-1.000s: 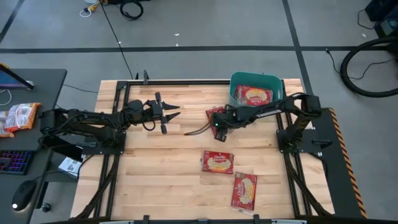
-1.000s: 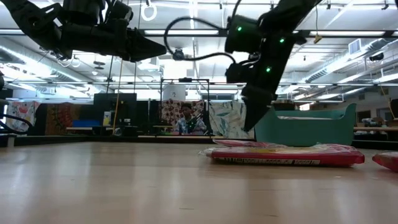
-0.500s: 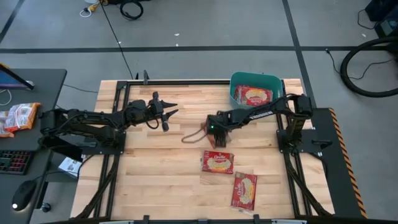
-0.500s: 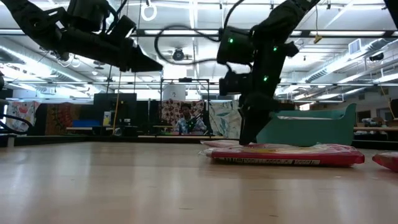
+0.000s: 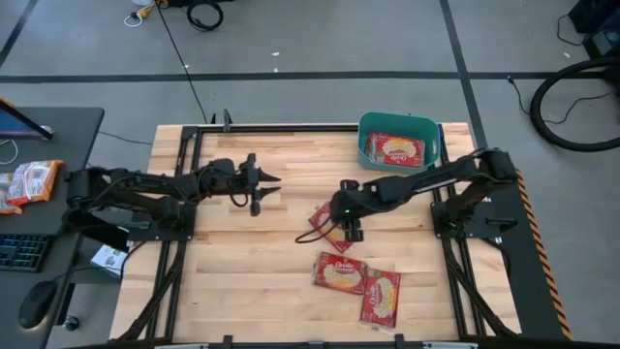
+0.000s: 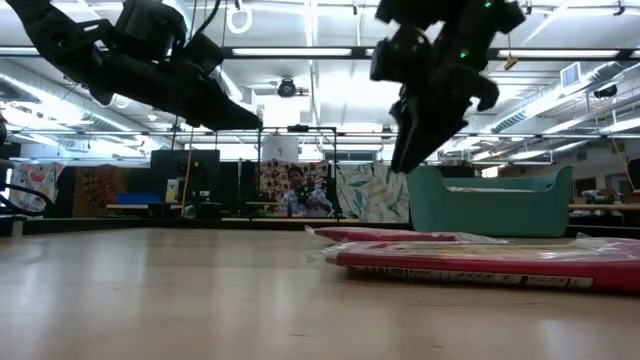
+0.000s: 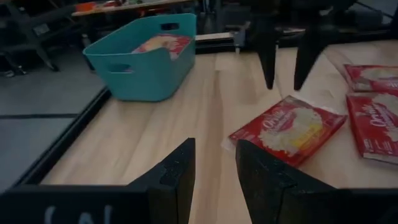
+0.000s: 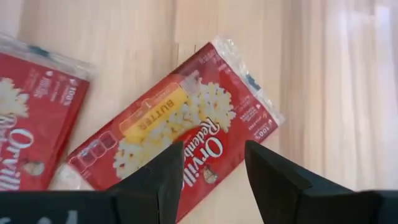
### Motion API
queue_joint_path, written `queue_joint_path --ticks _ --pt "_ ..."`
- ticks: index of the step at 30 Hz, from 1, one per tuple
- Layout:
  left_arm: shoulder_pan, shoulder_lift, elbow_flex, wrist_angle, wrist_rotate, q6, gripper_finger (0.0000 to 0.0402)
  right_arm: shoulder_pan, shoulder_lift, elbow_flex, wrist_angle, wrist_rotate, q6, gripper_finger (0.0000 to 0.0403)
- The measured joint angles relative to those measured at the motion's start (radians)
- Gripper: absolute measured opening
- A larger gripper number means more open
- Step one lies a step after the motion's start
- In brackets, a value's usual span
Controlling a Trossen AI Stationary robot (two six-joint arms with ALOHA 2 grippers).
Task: Sort popcorn bags into baskets
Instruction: Put the popcorn bag into the blue bin
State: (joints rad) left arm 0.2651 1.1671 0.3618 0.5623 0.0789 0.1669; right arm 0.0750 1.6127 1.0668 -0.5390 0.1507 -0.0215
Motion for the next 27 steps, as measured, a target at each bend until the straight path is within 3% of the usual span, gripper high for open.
queue_joint_path --ticks 11,24,27 --pt "-0.125 0.260 0.064 0.061 -0.020 0.030 0.0121 -0.017 -0.164 -0.270 0.197 -0.011 0.004 0.0176" --pt "-0.297 0.527 0.250 0.025 -0.358 0.399 0.0121 -0.025 -0.208 -0.349 0.302 -0.010 0.018 0.0176" --pt "-0.314 0.560 0.257 0.024 -0.374 0.531 0.0121 -0.022 -0.208 -0.349 0.306 -0.012 0.022 0.0176"
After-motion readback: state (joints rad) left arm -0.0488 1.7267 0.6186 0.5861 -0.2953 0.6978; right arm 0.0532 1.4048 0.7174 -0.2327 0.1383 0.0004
